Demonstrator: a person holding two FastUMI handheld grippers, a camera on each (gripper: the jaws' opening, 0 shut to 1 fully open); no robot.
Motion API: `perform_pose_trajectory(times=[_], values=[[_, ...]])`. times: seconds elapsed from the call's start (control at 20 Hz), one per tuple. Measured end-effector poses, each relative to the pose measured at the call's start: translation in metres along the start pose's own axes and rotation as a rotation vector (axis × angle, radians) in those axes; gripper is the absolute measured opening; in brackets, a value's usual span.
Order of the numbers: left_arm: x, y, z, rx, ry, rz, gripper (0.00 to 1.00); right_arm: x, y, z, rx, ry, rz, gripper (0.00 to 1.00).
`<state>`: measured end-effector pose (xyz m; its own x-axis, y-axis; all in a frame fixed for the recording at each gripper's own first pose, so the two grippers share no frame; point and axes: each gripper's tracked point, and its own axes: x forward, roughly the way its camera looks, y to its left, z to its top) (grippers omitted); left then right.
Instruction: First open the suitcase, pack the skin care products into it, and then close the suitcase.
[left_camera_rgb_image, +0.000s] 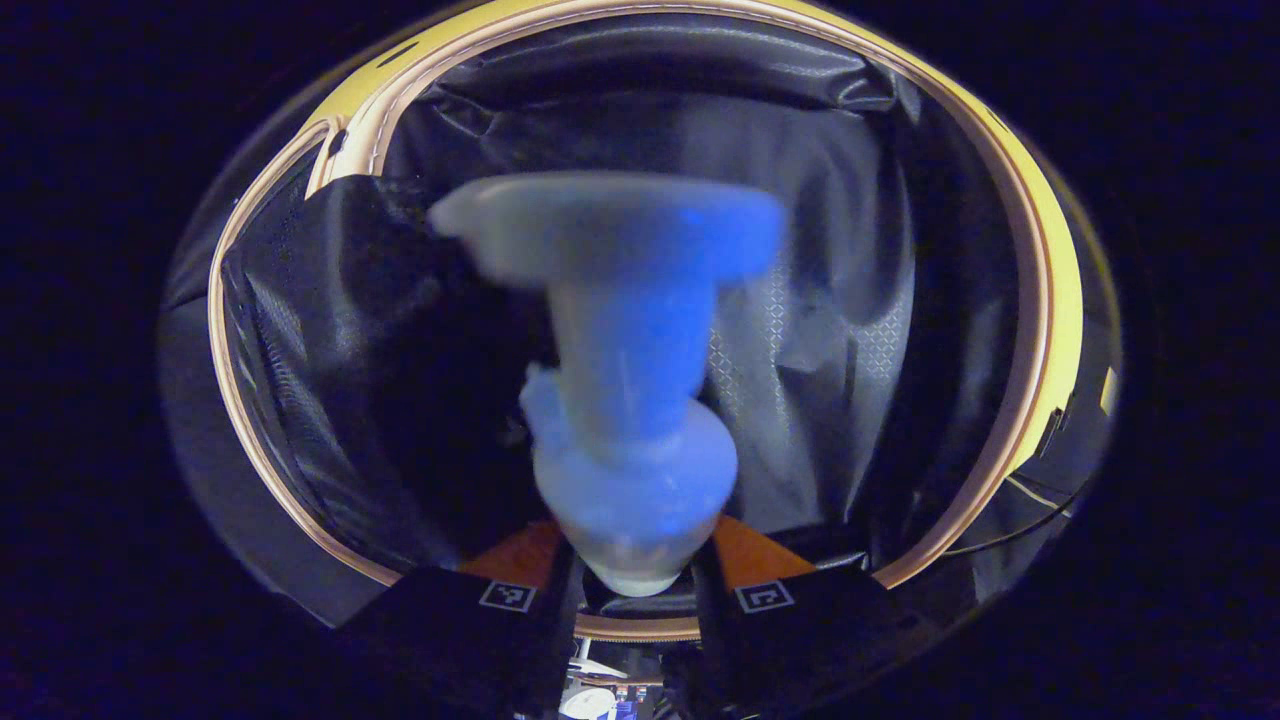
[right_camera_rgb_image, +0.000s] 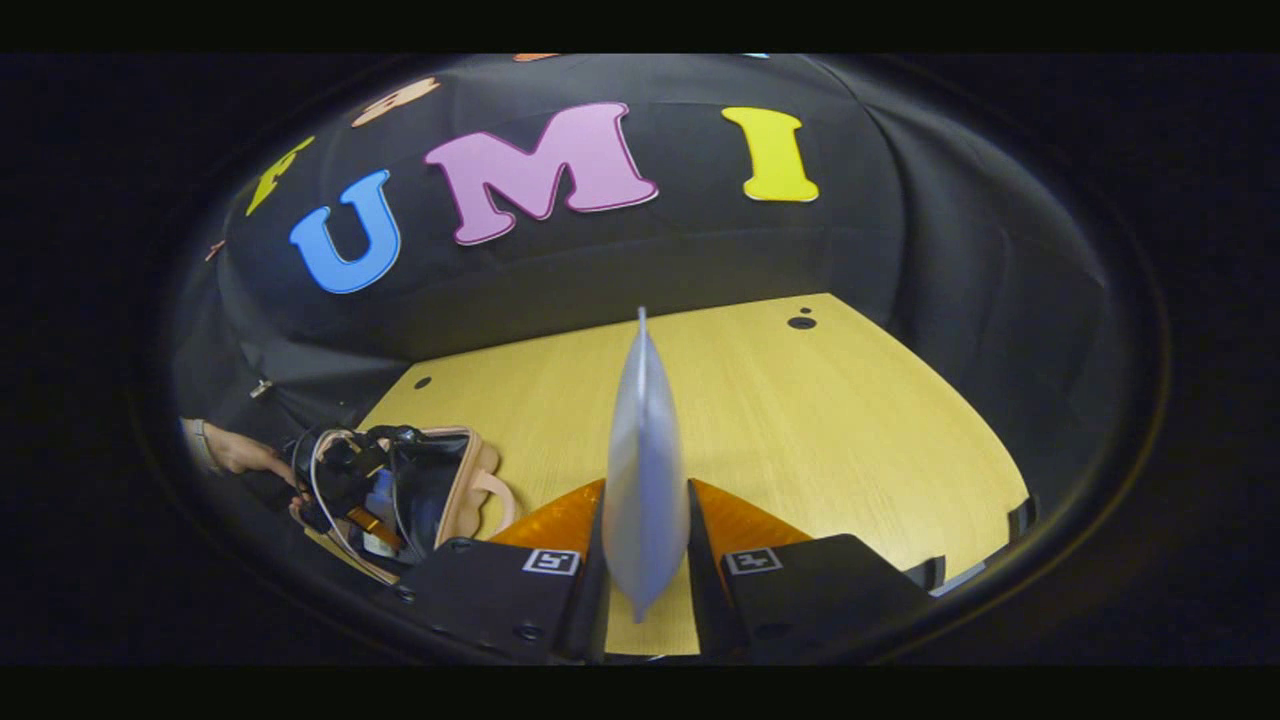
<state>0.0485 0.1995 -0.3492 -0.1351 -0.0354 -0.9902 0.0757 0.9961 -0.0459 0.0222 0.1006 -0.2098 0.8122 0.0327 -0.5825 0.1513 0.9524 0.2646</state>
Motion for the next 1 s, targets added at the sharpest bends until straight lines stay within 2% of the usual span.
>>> perform_pose_trajectory(times=[0.1, 0.2, 0.45, 0.5, 0.65, 0.8, 0.9, 1.0], values=[[-0.002, 0.002, 0.007, -0.016, -0.02, -0.002, 0.63, -0.006, -0.01, -0.003, 0.006, 0.001, -0.035, 0.37], [-0.007, 0.005, 0.006, -0.005, -0.04, 0.008, 0.62, -0.008, -0.016, -0.007, 0.006, 0.011, -0.057, 0.37], [-0.022, 0.011, -0.001, 0.04, -0.106, -0.001, 0.64, -0.004, 0.006, -0.007, -0.025, 0.027, -0.028, 0.38], [-0.028, 0.012, -0.004, 0.043, -0.118, -0.006, 0.67, -0.001, 0.014, -0.006, -0.035, 0.03, -0.013, 0.38], [-0.052, 0.019, -0.012, 0.063, -0.2, -0.029, 0.55, 0.006, 0.047, -0.004, -0.066, 0.054, 0.049, 0.38], [-0.078, 0.028, -0.02, 0.082, -0.331, -0.074, 0.53, 0.014, 0.092, -0.011, -0.101, 0.114, 0.136, 0.38], [-0.097, 0.03, -0.028, 0.085, -0.435, -0.144, 0.54, 0.016, 0.132, -0.02, -0.097, 0.176, 0.227, 0.38], [-0.109, 0.025, -0.044, 0.028, -0.501, -0.296, 0.68, 0.02, 0.177, -0.031, -0.067, 0.251, 0.327, 0.38]])
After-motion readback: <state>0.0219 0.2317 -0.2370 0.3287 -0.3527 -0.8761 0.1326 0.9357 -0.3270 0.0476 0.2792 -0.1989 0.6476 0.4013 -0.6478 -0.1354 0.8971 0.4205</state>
